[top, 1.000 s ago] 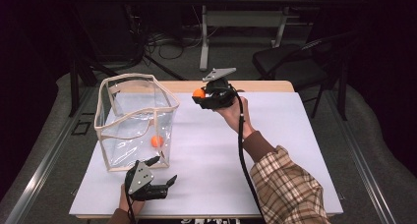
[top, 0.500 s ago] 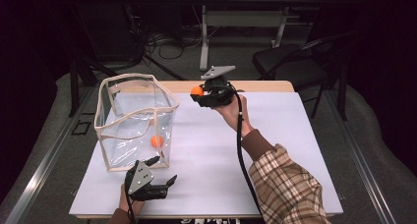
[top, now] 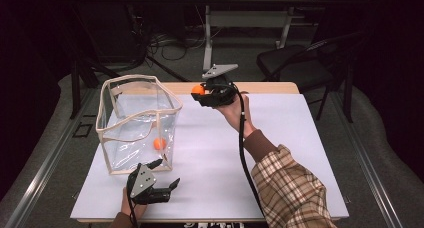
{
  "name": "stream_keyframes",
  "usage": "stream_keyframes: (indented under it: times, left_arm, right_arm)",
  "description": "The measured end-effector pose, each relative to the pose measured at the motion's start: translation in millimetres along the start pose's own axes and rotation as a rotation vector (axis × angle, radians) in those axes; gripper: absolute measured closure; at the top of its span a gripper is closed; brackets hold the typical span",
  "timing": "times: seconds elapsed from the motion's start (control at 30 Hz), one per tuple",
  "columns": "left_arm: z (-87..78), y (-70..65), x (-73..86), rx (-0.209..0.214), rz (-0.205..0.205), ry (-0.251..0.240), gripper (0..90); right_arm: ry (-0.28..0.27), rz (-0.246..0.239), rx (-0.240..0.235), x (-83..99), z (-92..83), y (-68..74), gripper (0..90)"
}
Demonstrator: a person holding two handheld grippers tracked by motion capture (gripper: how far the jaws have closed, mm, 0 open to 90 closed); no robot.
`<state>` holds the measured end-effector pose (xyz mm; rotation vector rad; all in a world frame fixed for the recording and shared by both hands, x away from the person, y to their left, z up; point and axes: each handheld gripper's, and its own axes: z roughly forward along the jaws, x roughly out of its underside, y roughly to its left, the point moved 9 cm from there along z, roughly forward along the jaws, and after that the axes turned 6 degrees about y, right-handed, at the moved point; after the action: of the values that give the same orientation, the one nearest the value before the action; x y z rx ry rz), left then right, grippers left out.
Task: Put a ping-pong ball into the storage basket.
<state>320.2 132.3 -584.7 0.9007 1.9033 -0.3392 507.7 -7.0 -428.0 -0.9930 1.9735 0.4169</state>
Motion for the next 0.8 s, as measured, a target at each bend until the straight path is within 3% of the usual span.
stream_keyframes:
  times: [0.8]
  left_arm:
    - [0.6, -0.2, 0.0, 0.001, -0.002, -0.001, 15.9]
  right_arm:
    - [-0.025, -0.011, -0.013, -15.1, 3.9, 7.4, 50.3]
